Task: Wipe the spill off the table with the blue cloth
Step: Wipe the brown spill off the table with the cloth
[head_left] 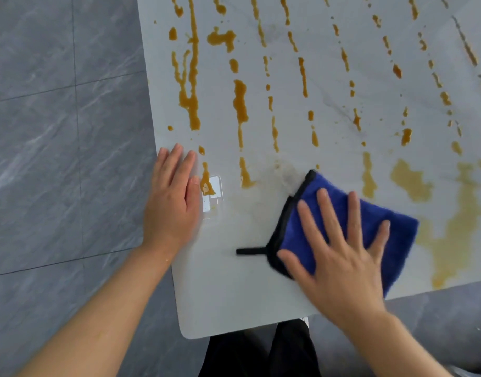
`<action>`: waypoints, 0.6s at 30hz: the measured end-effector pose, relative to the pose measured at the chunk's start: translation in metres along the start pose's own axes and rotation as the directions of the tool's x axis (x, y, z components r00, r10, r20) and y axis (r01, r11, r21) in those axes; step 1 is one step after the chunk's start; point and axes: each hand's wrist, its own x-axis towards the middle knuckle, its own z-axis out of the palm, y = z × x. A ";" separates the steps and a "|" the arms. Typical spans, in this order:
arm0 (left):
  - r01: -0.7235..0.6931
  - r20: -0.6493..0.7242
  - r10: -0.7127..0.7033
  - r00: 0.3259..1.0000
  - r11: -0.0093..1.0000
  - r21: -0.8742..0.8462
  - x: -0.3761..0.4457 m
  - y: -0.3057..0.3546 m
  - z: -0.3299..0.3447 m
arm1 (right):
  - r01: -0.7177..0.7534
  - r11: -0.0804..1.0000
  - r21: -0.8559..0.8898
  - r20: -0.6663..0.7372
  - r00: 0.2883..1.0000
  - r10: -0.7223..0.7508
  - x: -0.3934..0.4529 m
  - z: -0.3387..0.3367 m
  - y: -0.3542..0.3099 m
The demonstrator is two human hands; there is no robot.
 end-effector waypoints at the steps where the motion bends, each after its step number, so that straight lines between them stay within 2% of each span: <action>1: -0.004 0.001 0.004 1.000 1.000 0.002 0.001 0.000 0.000 | 0.050 0.998 0.024 -0.009 0.999 -0.049 -0.010 0.002 -0.010; 4: -0.003 0.011 0.003 1.000 1.000 0.005 0.001 0.000 0.000 | 0.232 0.972 0.046 -0.026 0.972 -0.232 -0.024 0.008 -0.045; 8: -0.011 0.018 0.010 1.000 0.999 0.037 0.002 0.001 -0.002 | 0.272 0.962 0.035 -0.008 0.962 -0.272 0.013 0.001 -0.055; 10: -0.005 0.015 0.004 1.000 0.999 0.046 0.002 0.003 -0.002 | 0.218 0.976 0.019 -0.015 0.976 -0.218 0.030 -0.004 -0.039; 15: 0.052 0.016 -0.052 0.999 0.999 0.007 -0.001 0.005 -0.002 | -0.103 0.995 -0.011 0.052 0.993 0.103 0.035 -0.012 0.031; 18: 0.063 0.006 -0.063 0.998 0.998 0.019 -0.001 0.006 -0.002 | -0.104 0.994 -0.012 0.087 0.991 0.105 0.013 -0.012 0.039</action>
